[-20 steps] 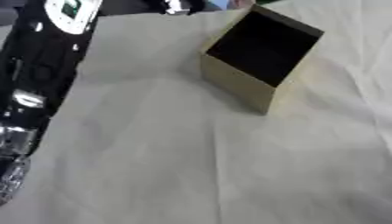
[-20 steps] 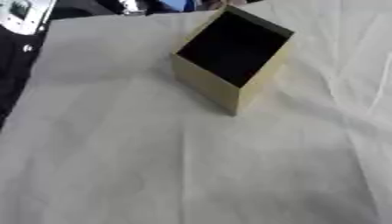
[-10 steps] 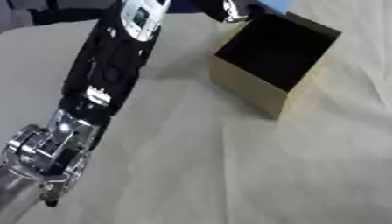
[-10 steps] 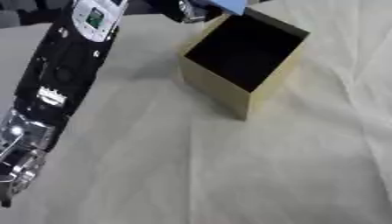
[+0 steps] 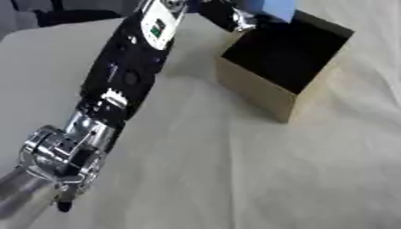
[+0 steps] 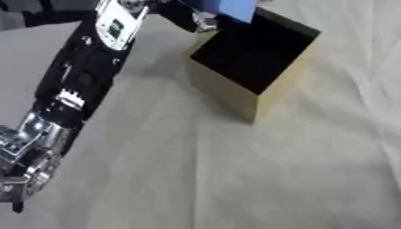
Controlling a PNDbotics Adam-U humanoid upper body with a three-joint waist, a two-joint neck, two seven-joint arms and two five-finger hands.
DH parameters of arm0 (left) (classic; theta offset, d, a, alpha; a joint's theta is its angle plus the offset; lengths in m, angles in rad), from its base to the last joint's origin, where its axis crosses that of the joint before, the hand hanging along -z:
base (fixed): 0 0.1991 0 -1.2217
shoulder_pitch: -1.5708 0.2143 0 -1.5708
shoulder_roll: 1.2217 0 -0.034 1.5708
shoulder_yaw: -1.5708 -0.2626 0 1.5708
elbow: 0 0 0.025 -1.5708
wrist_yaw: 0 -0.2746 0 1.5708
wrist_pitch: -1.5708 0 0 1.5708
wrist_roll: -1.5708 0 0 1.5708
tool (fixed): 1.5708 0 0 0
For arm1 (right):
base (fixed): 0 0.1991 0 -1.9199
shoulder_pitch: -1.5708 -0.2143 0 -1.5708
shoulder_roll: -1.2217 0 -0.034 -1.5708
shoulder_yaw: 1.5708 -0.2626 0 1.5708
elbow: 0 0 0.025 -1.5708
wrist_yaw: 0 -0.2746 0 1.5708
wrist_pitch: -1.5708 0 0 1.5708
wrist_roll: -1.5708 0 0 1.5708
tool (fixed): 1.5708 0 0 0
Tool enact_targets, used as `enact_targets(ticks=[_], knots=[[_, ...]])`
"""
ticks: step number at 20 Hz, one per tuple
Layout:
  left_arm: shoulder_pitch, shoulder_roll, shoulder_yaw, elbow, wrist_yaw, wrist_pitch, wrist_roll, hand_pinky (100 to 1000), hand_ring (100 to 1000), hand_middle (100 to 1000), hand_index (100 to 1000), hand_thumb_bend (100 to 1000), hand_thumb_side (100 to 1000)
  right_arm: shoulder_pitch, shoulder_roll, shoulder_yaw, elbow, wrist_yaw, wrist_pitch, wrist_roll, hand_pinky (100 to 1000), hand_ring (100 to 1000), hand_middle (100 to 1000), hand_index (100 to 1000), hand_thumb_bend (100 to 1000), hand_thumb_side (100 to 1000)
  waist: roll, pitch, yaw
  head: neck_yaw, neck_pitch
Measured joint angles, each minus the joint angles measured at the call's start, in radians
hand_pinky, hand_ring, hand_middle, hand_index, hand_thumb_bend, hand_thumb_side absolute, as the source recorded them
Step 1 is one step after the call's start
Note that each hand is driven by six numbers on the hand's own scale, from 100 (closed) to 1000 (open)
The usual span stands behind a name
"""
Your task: Pick up objects on the table and place them in the box.
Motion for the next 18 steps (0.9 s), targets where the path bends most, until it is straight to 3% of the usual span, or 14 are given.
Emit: enact_targets(ticks=[2, 3, 4, 6, 13, 15, 16, 18], knots=[[0.0, 0.0, 0.001, 0.006, -0.031, -0.004, 0.023, 958, 944, 825, 981, 504, 686, -0.004, 0.0, 0.0, 0.0, 0.0, 0.002, 0.002, 649, 793, 598, 728, 100, 803, 0.002, 0.002, -0.002, 0.001, 0.0], [0.0, 0.0, 0.001, 0.009, -0.045, -0.006, 0.036, 961, 949, 835, 992, 534, 697, -0.004, 0.0, 0.0, 0.0, -0.001, 0.002, 0.002, 649, 793, 598, 728, 100, 803, 0.003, 0.003, -0.003, 0.001, 0.0], [0.001, 0.0, 0.001, 0.011, -0.059, -0.008, 0.05, 964, 960, 856, 1000, 642, 772, -0.006, 0.0, 0.0, 0.0, -0.001, 0.002, 0.002, 649, 793, 598, 728, 100, 803, 0.003, 0.004, -0.006, 0.002, 0.0], [0.001, 0.0, 0.002, 0.016, -0.089, -0.015, 0.077, 965, 961, 859, 1000, 694, 814, -0.007, 0.001, 0.0, 0.0, -0.001, 0.002, 0.002, 649, 793, 598, 728, 100, 803, 0.005, 0.004, -0.009, 0.003, 0.0], [0.009, -0.001, 0.025, 0.049, -0.192, -0.036, 0.178, 964, 965, 860, 1000, 765, 851, -0.007, 0.002, 0.0, 0.0, -0.001, 0.003, 0.003, 649, 795, 598, 729, 100, 805, 0.008, 0.01, -0.019, 0.006, 0.0], [0.014, -0.001, 0.028, 0.059, -0.222, -0.04, 0.204, 963, 963, 856, 1000, 739, 836, -0.007, 0.003, 0.0, 0.0, -0.001, 0.003, 0.003, 649, 795, 598, 729, 100, 805, 0.009, 0.01, -0.019, 0.006, 0.0], [0.015, -0.001, 0.031, 0.062, -0.237, -0.043, 0.217, 959, 958, 845, 1000, 663, 813, -0.007, 0.004, 0.0, 0.0, -0.001, 0.004, 0.004, 649, 795, 598, 729, 100, 805, 0.009, 0.01, -0.019, 0.006, 0.0], [0.019, -0.002, 0.037, 0.065, -0.263, -0.05, 0.243, 958, 951, 830, 1000, 600, 798, -0.007, 0.005, 0.0, 0.0, -0.001, 0.004, 0.004, 649, 795, 598, 729, 100, 805, 0.011, 0.011, -0.019, 0.004, 0.0]])
